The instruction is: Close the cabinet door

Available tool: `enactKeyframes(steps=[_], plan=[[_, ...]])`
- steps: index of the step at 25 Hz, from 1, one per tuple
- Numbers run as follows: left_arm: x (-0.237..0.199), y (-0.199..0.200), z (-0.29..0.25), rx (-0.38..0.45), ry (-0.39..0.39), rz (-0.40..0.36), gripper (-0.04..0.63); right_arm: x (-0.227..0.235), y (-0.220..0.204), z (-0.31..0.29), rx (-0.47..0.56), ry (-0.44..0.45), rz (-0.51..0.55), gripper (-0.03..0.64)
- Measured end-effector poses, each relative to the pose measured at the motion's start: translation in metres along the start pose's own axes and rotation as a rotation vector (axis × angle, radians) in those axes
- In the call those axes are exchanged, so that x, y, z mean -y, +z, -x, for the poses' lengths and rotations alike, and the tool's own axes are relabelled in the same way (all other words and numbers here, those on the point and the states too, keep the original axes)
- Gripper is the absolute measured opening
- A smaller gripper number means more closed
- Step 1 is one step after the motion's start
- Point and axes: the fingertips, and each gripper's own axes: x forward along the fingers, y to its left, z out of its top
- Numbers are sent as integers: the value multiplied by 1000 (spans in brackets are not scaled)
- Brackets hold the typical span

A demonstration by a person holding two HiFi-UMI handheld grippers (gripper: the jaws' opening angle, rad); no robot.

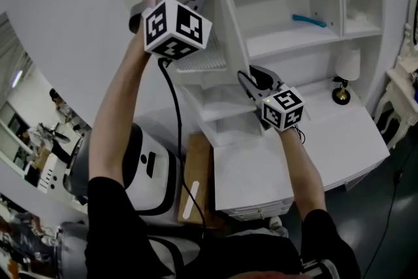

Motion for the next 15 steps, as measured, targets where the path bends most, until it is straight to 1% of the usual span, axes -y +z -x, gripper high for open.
enactKeyframes(steps=[5,8,10,15], plan=[[3,-2,-8,3,-13,45,81,7,-5,-4,4,25,10,124],[2,-4,-10,-9,7,35,81,10,-5,-7,3,42,22,124],[2,-3,-11,-13,15,43,81,10,-5,-8,2,55,29,124],[3,-6,-19,-37,5,56,81,16,-7,-12,-2,79,28,124]])
